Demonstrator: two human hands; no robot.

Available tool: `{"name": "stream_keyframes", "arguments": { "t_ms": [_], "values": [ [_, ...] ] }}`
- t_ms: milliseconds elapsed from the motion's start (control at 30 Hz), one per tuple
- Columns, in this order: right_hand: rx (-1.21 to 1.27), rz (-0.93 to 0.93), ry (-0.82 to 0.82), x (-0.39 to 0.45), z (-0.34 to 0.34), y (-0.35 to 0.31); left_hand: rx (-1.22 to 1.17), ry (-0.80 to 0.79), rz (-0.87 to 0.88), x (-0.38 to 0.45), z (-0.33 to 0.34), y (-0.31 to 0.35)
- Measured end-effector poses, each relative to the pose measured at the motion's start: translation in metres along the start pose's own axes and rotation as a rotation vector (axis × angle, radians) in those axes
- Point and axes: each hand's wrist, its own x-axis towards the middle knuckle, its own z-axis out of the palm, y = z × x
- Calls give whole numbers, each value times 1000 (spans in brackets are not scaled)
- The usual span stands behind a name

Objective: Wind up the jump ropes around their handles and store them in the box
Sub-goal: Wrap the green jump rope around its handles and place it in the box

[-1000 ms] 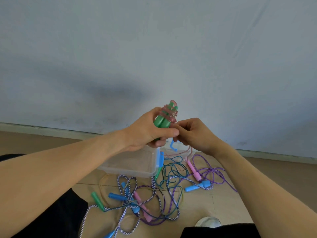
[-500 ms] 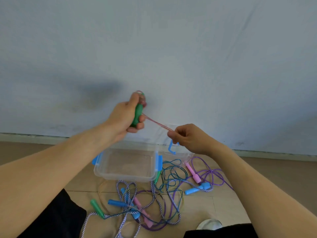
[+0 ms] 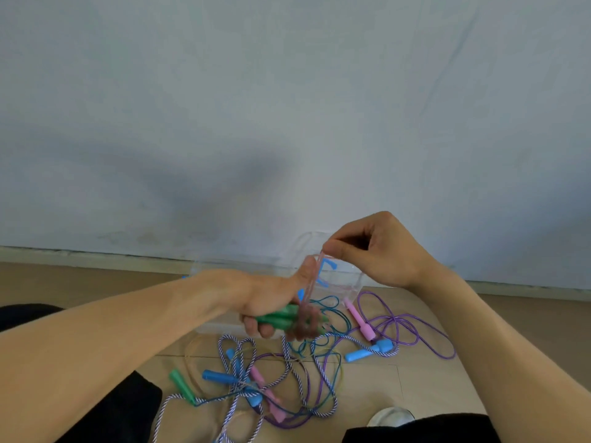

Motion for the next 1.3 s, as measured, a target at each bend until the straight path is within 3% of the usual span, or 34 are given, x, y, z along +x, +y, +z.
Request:
{"name": "stream_keyframes", "arguments": {
  "t_ms": [100,233,333,433,500,633,733,833,900,1033,1133,1300],
  "values": [
    [-19,101,44,1,-4,22,-115,-45,192,-10,12,14],
    [104,280,7,2,-7,37,-320,148,424,-7,9,11],
    [143,310,-44,7,1,38,-632,180,510,-3,5,10],
    [16,306,-181,11,11,32,-949,277,497,2,0,7],
    [-100,305,-245,11,14,28,-1018,373,379,6,-5,5],
    [-235,286,-357,9,19,19,-946,347,52,7,-13,-3],
    [-182,288,-432,4,21,8,-948,363,11,11,-17,-8],
    [-54,306,-495,1,20,-4,-908,492,23,14,-20,-4],
    [-22,305,-493,1,24,-11,-749,611,25,17,-20,-2],
    [-187,226,-361,3,32,-15,-282,773,39,21,-16,-4],
    [-337,114,-237,3,32,-13,-66,647,-5,21,-13,-9],
    [-204,81,-95,6,24,-9,-115,147,14,11,-2,-4]
  ]
}}
